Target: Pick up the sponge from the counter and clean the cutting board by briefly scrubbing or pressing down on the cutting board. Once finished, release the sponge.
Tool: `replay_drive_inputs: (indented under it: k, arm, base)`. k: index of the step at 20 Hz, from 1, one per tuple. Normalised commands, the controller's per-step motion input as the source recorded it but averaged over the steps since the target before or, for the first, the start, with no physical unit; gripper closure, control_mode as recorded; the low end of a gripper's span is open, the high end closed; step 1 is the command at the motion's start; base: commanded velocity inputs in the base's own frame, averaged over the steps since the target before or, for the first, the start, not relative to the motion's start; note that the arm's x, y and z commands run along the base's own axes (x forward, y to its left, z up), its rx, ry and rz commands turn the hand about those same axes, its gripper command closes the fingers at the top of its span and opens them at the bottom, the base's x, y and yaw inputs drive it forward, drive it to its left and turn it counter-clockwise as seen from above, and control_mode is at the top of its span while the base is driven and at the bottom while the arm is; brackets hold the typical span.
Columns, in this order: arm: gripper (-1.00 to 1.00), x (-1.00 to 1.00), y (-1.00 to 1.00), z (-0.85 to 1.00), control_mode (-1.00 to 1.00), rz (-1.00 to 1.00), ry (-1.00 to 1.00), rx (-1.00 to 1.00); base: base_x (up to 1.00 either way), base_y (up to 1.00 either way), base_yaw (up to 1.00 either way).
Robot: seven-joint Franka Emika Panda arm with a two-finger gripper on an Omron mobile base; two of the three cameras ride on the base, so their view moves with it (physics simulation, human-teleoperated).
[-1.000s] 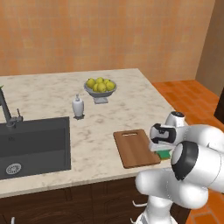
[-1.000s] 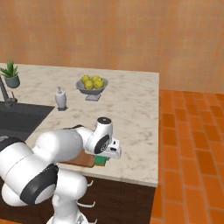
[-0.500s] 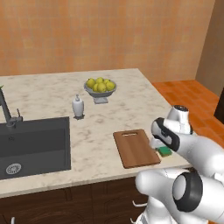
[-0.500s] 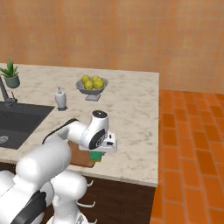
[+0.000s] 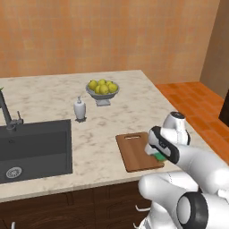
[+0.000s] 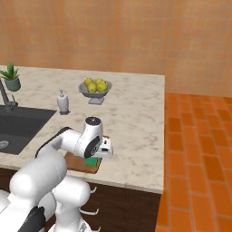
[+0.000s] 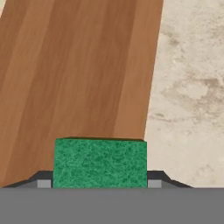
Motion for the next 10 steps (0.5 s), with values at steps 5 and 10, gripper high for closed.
replay_drive_inputs:
  k: [5,10]
  arm:
    - [1.0,0.0,0.04,-0.48,-1.0,-0.02,-0.09,0.03]
    - [1.0,-0.07,0.29,-0.72,-1.0,0.0,-0.02,0.11]
  base:
    - [0.0,0.0,0.0]
    - [0.0,0.0,0.0]
